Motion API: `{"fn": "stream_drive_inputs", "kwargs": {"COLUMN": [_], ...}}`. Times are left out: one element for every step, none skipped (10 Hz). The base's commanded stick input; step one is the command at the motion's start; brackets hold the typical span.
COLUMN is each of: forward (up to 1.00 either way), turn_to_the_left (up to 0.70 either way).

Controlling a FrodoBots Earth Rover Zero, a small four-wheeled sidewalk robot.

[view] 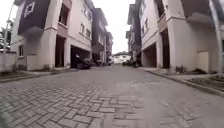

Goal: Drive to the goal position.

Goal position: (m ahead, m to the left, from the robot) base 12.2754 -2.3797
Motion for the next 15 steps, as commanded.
{"fn": "stream_drive_inputs", "kwargs": {"forward": [0.7,0.7,0.7,0.7,0.7,0.7,0.7,0.7,0.7,0.7,0.7,0.7,0.7,0.7,0.7], "turn_to_the_left": [0.0,0.0,0.0,0.0,0.0,0.0,0.0,0.0,0.0,0.0,0.0,0.0,0.0,0.0,0.0]}}
